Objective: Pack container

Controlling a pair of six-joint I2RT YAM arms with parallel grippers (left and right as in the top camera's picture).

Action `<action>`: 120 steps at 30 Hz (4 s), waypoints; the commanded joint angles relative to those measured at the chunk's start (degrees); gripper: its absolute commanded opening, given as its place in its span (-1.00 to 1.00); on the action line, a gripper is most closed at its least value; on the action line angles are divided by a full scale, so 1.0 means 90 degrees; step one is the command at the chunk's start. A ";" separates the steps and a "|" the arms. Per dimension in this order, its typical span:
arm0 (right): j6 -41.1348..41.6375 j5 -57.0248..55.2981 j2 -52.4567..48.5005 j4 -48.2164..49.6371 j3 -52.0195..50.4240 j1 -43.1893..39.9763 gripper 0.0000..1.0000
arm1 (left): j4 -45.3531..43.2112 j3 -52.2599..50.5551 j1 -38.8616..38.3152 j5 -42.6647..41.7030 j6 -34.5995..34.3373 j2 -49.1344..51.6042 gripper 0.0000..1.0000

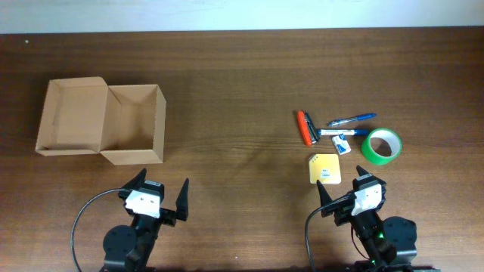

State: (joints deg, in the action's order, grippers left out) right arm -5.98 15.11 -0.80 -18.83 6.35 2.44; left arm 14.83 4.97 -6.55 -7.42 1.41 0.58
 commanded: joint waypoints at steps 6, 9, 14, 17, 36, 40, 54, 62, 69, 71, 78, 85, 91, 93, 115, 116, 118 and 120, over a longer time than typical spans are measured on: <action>0.0046 -0.0036 0.0066 0.0024 -0.0068 0.0017 0.98 | -0.0005 -0.0032 0.0041 0.0022 -0.0061 -0.0032 0.99; 0.0046 -0.0034 0.0066 0.0024 -0.0068 0.0017 0.99 | -0.0005 -0.0032 0.0041 0.0022 -0.0061 -0.0032 0.99; 0.0046 -0.0034 0.0066 0.0024 -0.0068 0.0017 0.98 | -0.0005 -0.0032 0.0041 0.0024 -0.0061 -0.0032 0.99; 0.0046 -0.0034 0.0066 0.0024 -0.0068 0.0017 0.98 | -0.0005 -0.0032 0.0041 0.0022 -0.0061 -0.0032 0.99; 0.0046 -0.0034 0.0066 0.0024 -0.0068 0.0017 0.98 | -0.0007 -0.0032 0.0036 -0.0092 -0.0066 -0.0032 0.99; 0.0046 -0.0034 0.0066 0.0024 -0.0068 0.0017 0.98 | -0.0056 -0.0029 0.0036 -0.0738 -0.0068 -0.0032 0.99; 0.0046 -0.0034 0.0066 0.0024 -0.0068 0.0017 0.98 | -0.0221 0.0665 0.0036 -0.1069 -0.1520 0.0192 0.99; 0.0046 -0.0034 0.0066 0.0024 -0.0068 0.0017 0.99 | -0.0182 0.2023 0.0036 -0.0996 -0.1528 0.1967 0.99; 0.0046 -0.0034 0.0066 0.0024 -0.0068 0.0017 0.98 | 0.0903 0.4097 0.0036 -0.0345 -0.1506 0.4376 0.99; 0.0046 -0.0034 0.0066 0.0024 -0.0068 0.0017 0.99 | 0.1212 0.4583 0.0036 -0.0112 -0.1506 0.4903 0.99; 0.0046 -0.0034 0.0066 0.0024 -0.0068 0.0017 0.98 | 0.2781 0.6509 0.0036 0.0806 -0.1506 0.7101 0.99; 0.0046 -0.0034 0.0066 0.0024 -0.0068 0.0017 0.98 | 0.3116 0.7179 0.0036 0.0804 -0.1508 0.8633 0.99; 0.0046 -0.0034 0.0066 0.0024 -0.0068 0.0017 0.98 | 0.2443 0.7179 0.0041 0.0950 -0.1508 0.9367 0.99; 0.0046 -0.0034 0.0066 0.0024 -0.0068 0.0017 0.98 | 0.2348 0.7179 0.0041 0.0952 -0.1508 0.9632 0.99; 0.0046 -0.0034 0.0066 0.0024 -0.0068 0.0017 0.98 | 0.1846 0.7179 0.0041 0.1666 -0.1506 1.1188 -0.23; 0.0046 -0.0034 0.0066 0.0024 -0.0068 0.0017 0.98 | 0.1848 0.7179 0.0041 0.1666 -0.1506 1.1188 -0.42; 0.0046 -0.0034 0.0066 0.0024 -0.0068 0.0017 0.98 | 0.1848 0.7179 0.0041 0.1666 -0.1506 1.1188 -0.56; 0.0046 -0.0034 0.0066 0.0024 -0.0068 0.0017 0.98 | 0.1846 0.7179 0.0041 0.1666 -0.1506 1.1188 -0.75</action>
State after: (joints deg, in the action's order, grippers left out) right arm -5.98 15.09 -0.73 -18.79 6.20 2.44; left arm 31.64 68.27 -6.55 6.70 -11.86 100.84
